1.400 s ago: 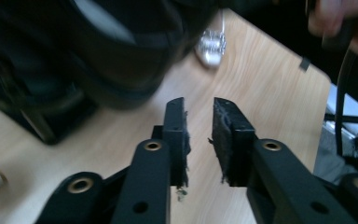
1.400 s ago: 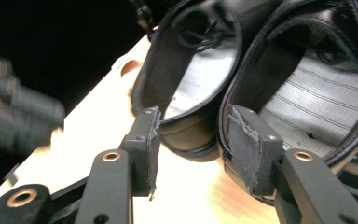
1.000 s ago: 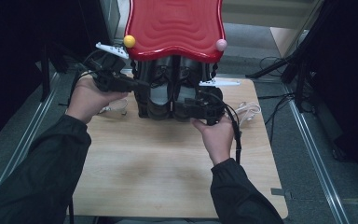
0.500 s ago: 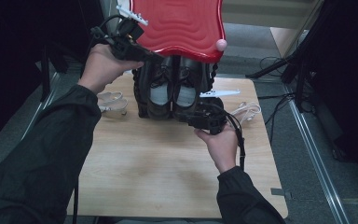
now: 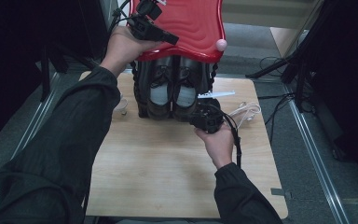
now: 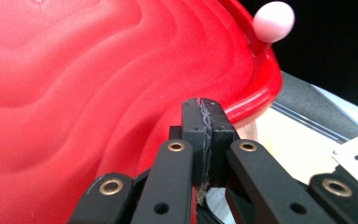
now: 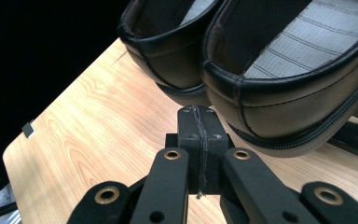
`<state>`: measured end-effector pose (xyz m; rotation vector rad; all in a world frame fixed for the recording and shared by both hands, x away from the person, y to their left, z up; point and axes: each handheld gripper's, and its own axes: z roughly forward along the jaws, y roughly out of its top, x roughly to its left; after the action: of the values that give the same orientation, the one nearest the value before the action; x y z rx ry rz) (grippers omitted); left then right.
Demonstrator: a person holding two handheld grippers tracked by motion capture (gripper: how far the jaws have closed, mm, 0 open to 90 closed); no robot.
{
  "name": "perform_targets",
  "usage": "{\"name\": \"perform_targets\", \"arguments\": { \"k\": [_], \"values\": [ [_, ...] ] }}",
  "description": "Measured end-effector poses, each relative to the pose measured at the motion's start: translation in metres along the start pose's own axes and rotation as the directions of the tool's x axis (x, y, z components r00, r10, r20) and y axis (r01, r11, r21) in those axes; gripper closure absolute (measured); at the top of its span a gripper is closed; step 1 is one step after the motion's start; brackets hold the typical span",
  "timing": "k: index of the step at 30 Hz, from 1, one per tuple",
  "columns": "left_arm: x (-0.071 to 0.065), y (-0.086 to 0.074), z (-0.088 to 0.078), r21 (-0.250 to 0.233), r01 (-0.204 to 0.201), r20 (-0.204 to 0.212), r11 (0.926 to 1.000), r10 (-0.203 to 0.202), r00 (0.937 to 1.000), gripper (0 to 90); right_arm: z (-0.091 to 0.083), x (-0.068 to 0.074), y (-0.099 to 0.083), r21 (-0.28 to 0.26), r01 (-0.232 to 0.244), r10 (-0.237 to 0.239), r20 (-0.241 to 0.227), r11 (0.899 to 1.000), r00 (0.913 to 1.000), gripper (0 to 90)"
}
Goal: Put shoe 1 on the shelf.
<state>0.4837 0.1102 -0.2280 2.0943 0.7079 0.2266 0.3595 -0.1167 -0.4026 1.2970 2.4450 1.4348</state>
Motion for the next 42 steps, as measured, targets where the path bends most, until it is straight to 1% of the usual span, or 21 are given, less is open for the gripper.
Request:
{"name": "perform_targets", "arguments": {
  "k": [2, 3, 5, 8, 11, 13, 17, 20, 22, 25, 28, 31, 34, 39, 42],
  "values": [
    [0.003, 0.0, 0.003, 0.0, 0.004, -0.005, 1.0, -0.004, 1.0, 90.0, 0.003, -0.003, 0.001, 0.002, -0.008, 0.008, 0.002, 1.0, 1.0, 90.0],
    [0.004, 0.0, 0.004, 0.001, 0.011, 0.001, 0.9999, -0.011, 0.9999, 90.0, 0.004, -0.005, 0.001, 0.001, -0.012, 0.012, 0.003, 1.0, 0.9999, 90.0],
    [0.006, 0.0, 0.006, 0.005, 0.014, 0.007, 0.9999, -0.014, 0.9999, 90.0, 0.006, -0.007, 0.001, 0.0, -0.023, 0.023, -0.016, 1.0, 0.9996, 90.0],
    [0.005, 0.002, 0.008, 0.008, 0.017, 0.007, 0.9998, -0.017, 0.9998, 90.0, 0.007, -0.007, 0.002, 0.005, -0.012, 0.012, -0.011, 1.0, 0.9999, 90.0],
    [0.006, 0.001, 0.009, 0.009, 0.025, 0.007, 0.9997, -0.025, 0.9997, 90.0, 0.007, -0.009, 0.004, 0.007, -0.019, 0.019, -0.02, 1.0, 0.9996, 90.0],
    [0.006, 0.001, 0.009, 0.012, 0.028, -0.007, 0.9995, -0.028, 0.9996, 90.0, 0.006, -0.009, 0.005, 0.014, -0.023, 0.023, -0.02, 1.0, 0.9995, 90.0],
    [0.007, 0.001, 0.008, 0.014, 0.036, 0.0, 0.9993, -0.036, 0.9994, 90.0, 0.005, -0.01, 0.007, 0.015, -0.027, 0.027, -0.02, 1.0, 0.9994, 90.0],
    [0.007, 0.001, 0.008, 0.016, 0.037, 0.001, 0.9992, -0.037, 0.9993, 90.0, 0.003, -0.012, 0.01, -0.005, -0.037, 0.037, -0.002, 0.999, 0.9993, 90.0],
    [0.007, 0.001, 0.008, 0.014, 0.041, 0.002, 0.9991, -0.041, 0.9991, 90.0, 0.002, -0.015, 0.013, -0.006, -0.046, 0.046, -0.002, 0.999, 0.999, 90.0],
    [0.007, 0.001, 0.008, 0.013, 0.043, 0.002, 0.999, -0.044, 0.9991, 90.0, 0.003, -0.016, 0.017, 0.001, -0.034, 0.034, 0.013, 0.999, 0.9993, 90.0],
    [0.007, 0.0, 0.008, 0.012, 0.045, 0.003, 0.9989, -0.045, 0.999, 90.0, 0.001, -0.019, 0.019, -0.011, -0.036, 0.037, 0.027, 0.999, 0.999, 90.0],
    [0.008, 0.0, 0.007, 0.016, 0.046, 0.007, 0.9988, -0.046, 0.9989, 90.0, -0.001, -0.025, 0.022, -0.024, -0.053, 0.054, 0.041, 0.998, 0.9977, 90.0],
    [0.008, 0.0, 0.008, 0.015, 0.05, 0.005, 0.9986, -0.05, 0.9987, 90.0, -0.003, -0.029, 0.026, -0.026, -0.055, 0.057, 0.063, 0.998, 0.9964, 90.0],
    [0.008, 0.0, 0.008, 0.016, 0.054, 0.004, 0.9984, -0.054, 0.9986, 90.0, -0.004, -0.036, 0.032, -0.059, -0.061, 0.067, 0.103, 0.996, 0.9924, 90.0],
    [0.008, 0.0, 0.008, 0.017, 0.056, 0.001, 0.9983, -0.056, 0.9985, 90.0, -0.003, -0.04, 0.037, -0.059, -0.074, 0.08, 0.101, 0.996, 0.9917, 90.0]
  ]
}}
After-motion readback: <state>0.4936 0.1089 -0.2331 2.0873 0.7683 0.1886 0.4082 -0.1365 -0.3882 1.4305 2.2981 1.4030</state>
